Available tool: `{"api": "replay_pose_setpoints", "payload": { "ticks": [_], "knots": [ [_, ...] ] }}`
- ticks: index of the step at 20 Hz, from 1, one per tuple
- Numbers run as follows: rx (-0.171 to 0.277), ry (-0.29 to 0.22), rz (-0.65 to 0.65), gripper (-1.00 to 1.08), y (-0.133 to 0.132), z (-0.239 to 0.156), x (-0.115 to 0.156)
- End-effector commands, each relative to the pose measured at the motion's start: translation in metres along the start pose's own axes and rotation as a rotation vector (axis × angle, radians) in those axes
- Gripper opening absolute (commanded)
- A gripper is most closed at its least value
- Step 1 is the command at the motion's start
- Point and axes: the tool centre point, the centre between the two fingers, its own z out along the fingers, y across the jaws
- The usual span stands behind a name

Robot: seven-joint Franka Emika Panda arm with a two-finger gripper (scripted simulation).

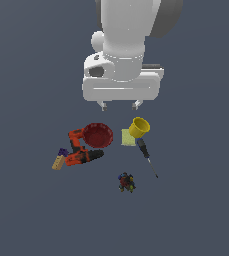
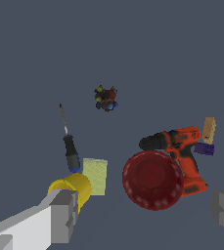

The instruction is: Pick up a designated object from a clutter of objects.

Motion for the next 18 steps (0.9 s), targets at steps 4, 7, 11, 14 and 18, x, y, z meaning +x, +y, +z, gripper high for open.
{"api": "replay_pose_setpoints", "payload": {
  "ticks": [4, 7, 11, 14, 18],
  "knots": [
    [0.002, 0.0, 0.01, 1.0, 0.005, 0.002, 0.0],
    [0.007, -0.001, 0.04, 1.0, 0.018, 0.007, 0.001],
    [0.011, -0.002, 0.067, 1.0, 0.03, 0.01, 0.0],
    [0.01, -0.002, 0.064, 1.0, 0.028, 0.01, 0.001],
    [0.008, -0.002, 0.056, 1.0, 0.024, 0.017, 0.003]
  ]
}}
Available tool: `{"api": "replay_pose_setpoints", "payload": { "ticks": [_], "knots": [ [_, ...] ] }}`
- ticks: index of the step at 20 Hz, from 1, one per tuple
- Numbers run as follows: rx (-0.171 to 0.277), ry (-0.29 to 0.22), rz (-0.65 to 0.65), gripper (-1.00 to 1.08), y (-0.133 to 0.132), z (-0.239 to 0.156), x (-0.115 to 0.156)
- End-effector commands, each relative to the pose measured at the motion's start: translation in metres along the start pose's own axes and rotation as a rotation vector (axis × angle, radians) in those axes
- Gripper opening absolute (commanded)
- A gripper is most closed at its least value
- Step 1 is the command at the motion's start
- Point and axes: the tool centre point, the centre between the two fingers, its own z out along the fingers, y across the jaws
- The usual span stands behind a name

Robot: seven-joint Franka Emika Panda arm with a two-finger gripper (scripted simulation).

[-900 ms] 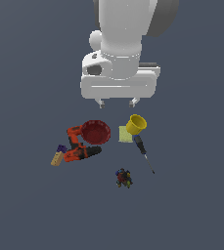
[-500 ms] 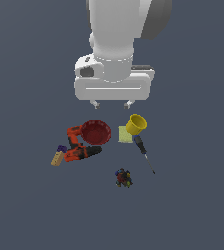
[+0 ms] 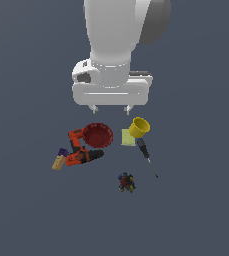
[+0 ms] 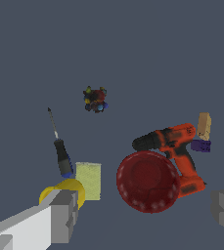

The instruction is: Pick up a designated object from a clutter of objects.

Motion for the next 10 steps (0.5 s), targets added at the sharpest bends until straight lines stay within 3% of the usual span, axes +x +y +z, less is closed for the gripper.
{"api": "replay_pose_setpoints", "payload": {
  "ticks": [1, 10],
  "knots": [
    [-0.002, -0.001, -0.008, 1.0, -0.004, 0.007, 0.002],
    [-0.014, -0.005, -0.078, 1.0, -0.042, 0.065, 0.017]
  ]
}}
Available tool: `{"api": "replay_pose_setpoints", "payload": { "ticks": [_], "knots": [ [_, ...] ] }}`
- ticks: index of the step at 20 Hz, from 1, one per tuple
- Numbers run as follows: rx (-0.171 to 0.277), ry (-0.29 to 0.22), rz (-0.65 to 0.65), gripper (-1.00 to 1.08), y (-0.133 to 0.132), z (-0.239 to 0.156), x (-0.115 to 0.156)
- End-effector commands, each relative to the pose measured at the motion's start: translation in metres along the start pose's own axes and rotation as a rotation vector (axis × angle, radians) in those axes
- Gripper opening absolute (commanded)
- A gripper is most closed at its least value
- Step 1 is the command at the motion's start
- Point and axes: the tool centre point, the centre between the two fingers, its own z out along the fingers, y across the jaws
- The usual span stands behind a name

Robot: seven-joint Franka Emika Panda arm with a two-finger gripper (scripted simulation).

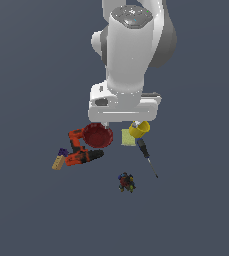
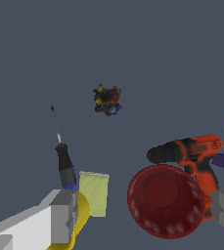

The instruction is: Pick up a designated object from a clutter of objects.

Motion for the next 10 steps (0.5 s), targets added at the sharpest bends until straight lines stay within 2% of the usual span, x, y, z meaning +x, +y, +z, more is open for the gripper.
{"api": "replay_pose_setpoints", "payload": {
  "ticks": [1, 10],
  "knots": [
    [-0.003, -0.002, -0.028, 1.0, -0.015, 0.022, 0.005],
    [0.002, -0.007, -0.157, 1.0, -0.09, 0.126, 0.009]
  ]
}}
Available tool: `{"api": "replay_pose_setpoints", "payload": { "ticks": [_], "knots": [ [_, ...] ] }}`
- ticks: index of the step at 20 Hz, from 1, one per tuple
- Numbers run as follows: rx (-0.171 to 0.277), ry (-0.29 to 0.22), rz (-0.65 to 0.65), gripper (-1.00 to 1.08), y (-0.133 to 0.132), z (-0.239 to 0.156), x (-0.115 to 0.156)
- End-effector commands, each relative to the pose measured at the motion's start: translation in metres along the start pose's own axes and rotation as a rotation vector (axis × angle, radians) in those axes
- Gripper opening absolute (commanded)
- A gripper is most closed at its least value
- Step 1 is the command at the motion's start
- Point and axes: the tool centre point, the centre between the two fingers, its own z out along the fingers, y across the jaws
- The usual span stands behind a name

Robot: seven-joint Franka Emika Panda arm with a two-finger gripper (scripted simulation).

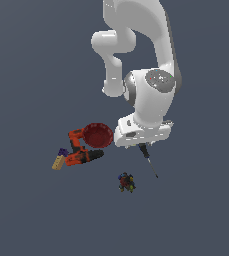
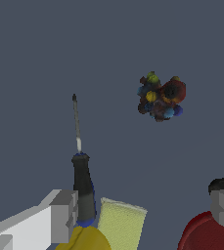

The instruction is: Pick up a designated object from a clutter of objects.

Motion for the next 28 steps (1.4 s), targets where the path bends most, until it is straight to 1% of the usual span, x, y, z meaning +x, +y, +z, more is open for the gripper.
{"api": "replay_pose_setpoints", "payload": {
  "ticks": [1, 6, 11, 14, 20, 28],
  "knots": [
    [0.005, 0.0, -0.033, 1.0, -0.02, 0.026, 0.001],
    [0.015, -0.001, -0.08, 1.0, -0.049, 0.064, -0.003],
    [0.023, -0.002, -0.106, 1.0, -0.066, 0.085, -0.007],
    [0.025, -0.002, -0.112, 1.0, -0.07, 0.09, -0.008],
    [0.025, -0.004, -0.111, 1.0, -0.07, 0.094, -0.008],
    [0.025, -0.002, -0.113, 1.0, -0.071, 0.13, -0.009]
  ]
}}
